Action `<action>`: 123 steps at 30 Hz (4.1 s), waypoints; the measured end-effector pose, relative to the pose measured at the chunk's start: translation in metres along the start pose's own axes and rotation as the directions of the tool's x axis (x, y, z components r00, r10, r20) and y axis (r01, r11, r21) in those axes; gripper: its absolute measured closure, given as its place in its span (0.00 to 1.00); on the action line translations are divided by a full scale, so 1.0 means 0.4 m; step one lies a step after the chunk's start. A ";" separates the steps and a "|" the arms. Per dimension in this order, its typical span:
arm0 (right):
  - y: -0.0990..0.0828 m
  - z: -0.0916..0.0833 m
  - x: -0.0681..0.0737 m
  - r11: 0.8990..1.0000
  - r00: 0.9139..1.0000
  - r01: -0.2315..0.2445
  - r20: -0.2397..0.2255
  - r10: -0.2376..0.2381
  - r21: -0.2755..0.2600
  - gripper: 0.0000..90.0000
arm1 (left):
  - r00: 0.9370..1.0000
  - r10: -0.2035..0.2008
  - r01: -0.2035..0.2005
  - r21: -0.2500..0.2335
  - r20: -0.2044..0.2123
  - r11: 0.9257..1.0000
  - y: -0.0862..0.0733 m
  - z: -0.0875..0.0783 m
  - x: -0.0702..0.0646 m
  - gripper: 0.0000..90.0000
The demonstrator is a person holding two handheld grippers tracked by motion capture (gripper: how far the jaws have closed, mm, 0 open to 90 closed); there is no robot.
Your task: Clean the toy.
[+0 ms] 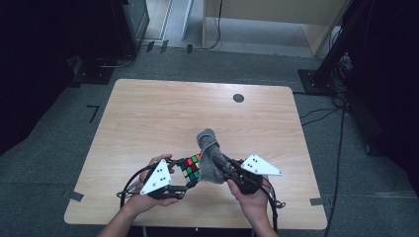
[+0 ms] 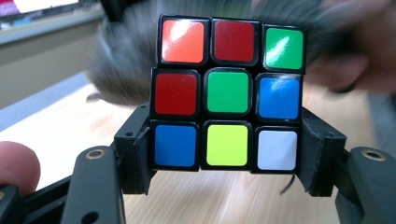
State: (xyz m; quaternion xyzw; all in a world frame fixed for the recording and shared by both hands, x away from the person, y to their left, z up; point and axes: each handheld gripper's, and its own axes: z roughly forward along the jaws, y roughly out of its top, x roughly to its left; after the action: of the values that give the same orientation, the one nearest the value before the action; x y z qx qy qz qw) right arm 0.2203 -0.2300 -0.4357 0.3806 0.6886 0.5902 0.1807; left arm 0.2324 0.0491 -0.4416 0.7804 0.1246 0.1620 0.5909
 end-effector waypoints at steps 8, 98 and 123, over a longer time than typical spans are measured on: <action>-0.026 0.016 -0.014 0.990 0.975 -0.139 -0.180 0.133 -0.017 0.83 | 0.995 -0.091 0.093 -0.062 0.031 0.994 -0.001 -0.011 0.022 0.38; 0.023 -0.034 0.024 0.991 0.994 0.109 0.012 -0.109 -0.073 0.85 | 0.999 0.026 -0.023 0.108 -0.032 0.994 0.024 0.014 -0.006 0.38; -0.012 0.010 0.034 0.997 0.986 -0.051 -0.162 0.041 -0.057 0.85 | 0.964 -0.256 0.266 -0.193 0.077 0.945 0.024 -0.055 0.061 0.38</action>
State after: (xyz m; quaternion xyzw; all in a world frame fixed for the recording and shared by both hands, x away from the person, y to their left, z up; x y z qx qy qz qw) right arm 0.2127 -0.2173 -0.4385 0.3421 0.6737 0.6436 0.1223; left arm 0.2460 0.0755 -0.4245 0.6971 0.1948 0.0743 0.6859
